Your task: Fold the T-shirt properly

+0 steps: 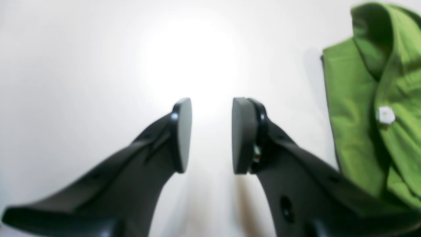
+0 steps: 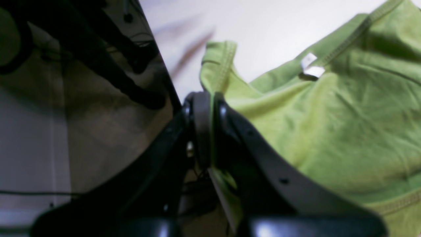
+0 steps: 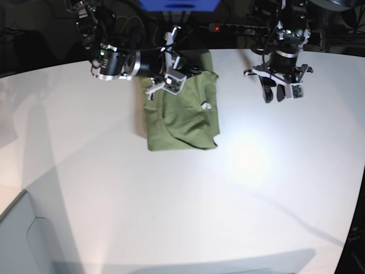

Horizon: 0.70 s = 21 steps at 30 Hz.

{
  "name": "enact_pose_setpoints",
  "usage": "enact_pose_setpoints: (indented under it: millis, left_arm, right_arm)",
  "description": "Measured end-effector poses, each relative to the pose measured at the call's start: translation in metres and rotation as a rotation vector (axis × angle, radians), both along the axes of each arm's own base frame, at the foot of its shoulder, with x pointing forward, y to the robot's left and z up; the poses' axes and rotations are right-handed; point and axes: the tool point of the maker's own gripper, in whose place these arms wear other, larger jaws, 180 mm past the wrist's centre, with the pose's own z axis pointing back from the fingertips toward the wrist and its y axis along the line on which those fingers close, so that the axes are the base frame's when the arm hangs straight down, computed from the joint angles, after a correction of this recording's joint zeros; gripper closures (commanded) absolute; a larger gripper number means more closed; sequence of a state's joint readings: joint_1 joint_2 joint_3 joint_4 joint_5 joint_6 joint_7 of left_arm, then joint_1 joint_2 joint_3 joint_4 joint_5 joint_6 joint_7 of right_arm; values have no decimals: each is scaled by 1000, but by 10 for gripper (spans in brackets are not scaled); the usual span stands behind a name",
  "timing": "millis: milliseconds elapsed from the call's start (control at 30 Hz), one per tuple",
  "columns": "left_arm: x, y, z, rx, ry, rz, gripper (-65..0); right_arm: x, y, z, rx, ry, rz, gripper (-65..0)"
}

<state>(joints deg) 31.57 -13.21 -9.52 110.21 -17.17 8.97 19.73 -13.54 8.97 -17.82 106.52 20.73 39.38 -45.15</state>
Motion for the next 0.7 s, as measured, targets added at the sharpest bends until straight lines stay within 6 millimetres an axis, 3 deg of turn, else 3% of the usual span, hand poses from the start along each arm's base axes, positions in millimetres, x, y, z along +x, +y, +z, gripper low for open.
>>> enact_pose_setpoints:
  millis: [267,567,633,700]
  left_arm:
    - [1,9,3,4,-13,39,-203]
    - [4,9,5,3,-20,39,-203]
    - [10,8,12,3,-47,34,-204]
    - [13,6,20,4,-68,29,-221]
  right_arm:
    - [-3,-19,-11,-64,0,17,-10]
    - [-11,-12,-11,-59,6,49,-13]
    - [-20,-8,-13,-60,13,85,-54]
    - [-24,-9,-15,-76,12,112,-138]
